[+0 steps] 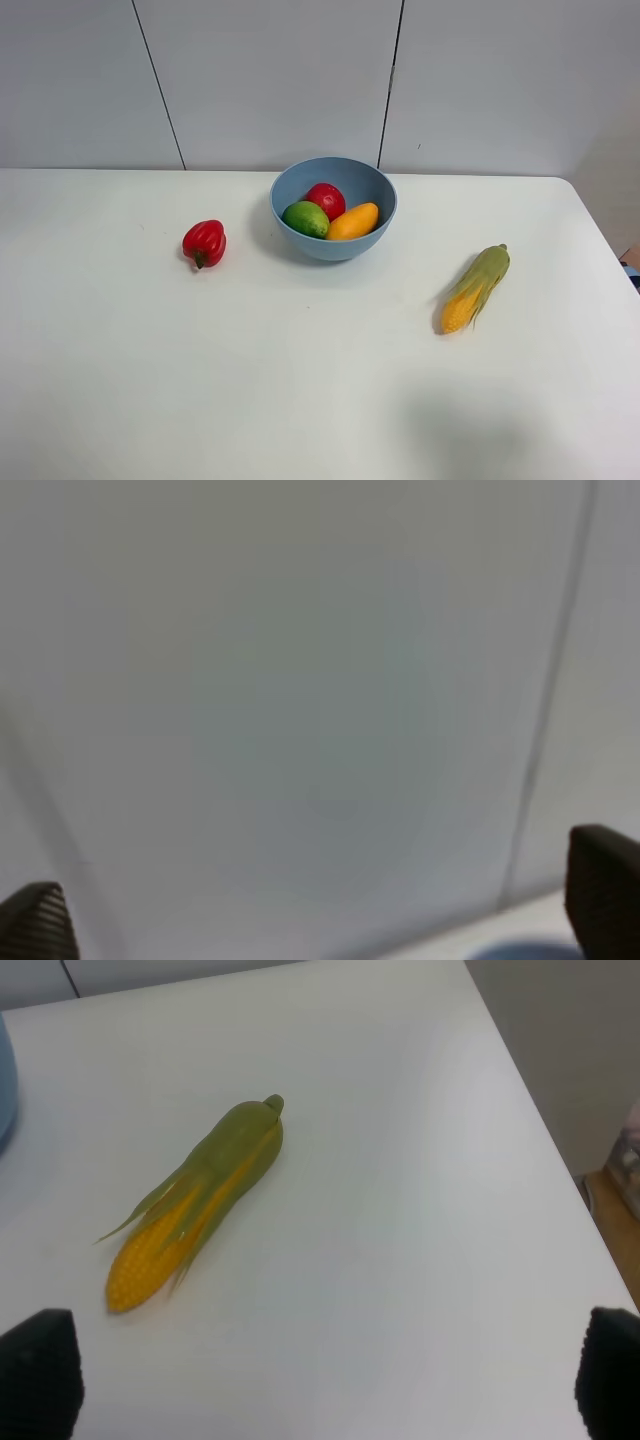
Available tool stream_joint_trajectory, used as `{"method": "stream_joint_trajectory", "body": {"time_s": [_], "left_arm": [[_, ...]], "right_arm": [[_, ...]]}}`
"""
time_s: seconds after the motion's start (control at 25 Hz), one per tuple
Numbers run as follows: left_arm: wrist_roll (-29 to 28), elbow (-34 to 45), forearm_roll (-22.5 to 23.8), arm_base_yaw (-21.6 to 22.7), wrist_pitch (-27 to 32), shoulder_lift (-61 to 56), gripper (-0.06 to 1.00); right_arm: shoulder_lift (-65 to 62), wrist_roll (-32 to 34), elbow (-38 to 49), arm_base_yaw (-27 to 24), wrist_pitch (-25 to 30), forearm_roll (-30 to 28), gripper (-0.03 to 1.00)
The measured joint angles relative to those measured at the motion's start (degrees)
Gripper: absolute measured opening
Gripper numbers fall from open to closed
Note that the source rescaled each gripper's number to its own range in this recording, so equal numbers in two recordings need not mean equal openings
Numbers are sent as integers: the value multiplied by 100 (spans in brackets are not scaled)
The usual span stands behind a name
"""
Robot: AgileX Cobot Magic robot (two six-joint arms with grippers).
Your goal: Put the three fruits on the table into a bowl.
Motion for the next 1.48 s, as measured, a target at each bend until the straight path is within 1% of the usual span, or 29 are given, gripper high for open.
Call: {"method": "stream_joint_trajectory", "body": {"time_s": [0.12,0.24,0.36,0.52,0.64,0.8,0.92,1.04,1.2,1.48], "left_arm": [[1,184,323,435,1009,-792,96],[6,601,605,847,1689,-1689,96],[-14,1207,650,1180,2311,-2733,96],[-196,2095,515,1370,3187,-4173,96],[-215,2875,498,1370,3620,-5279,96],[-215,3820,498,1370,3731,-6376,96],[-215,4604,493,1370,3610,-6791,96],[-215,5277,492,1370,3369,-6890,96],[-215,5380,492,1370,3215,-6883,96],[-219,5380,492,1370,3176,-6883,97]], "right_arm": [[0,0,0,0,0,0,99],[0,0,0,0,0,0,99],[0,0,0,0,0,0,99],[0,0,0,0,0,0,99],[0,0,0,0,0,0,99],[0,0,0,0,0,0,99],[0,0,0,0,0,0,99],[0,0,0,0,0,0,99],[0,0,0,0,0,0,99],[0,0,0,0,0,0,99]]}}
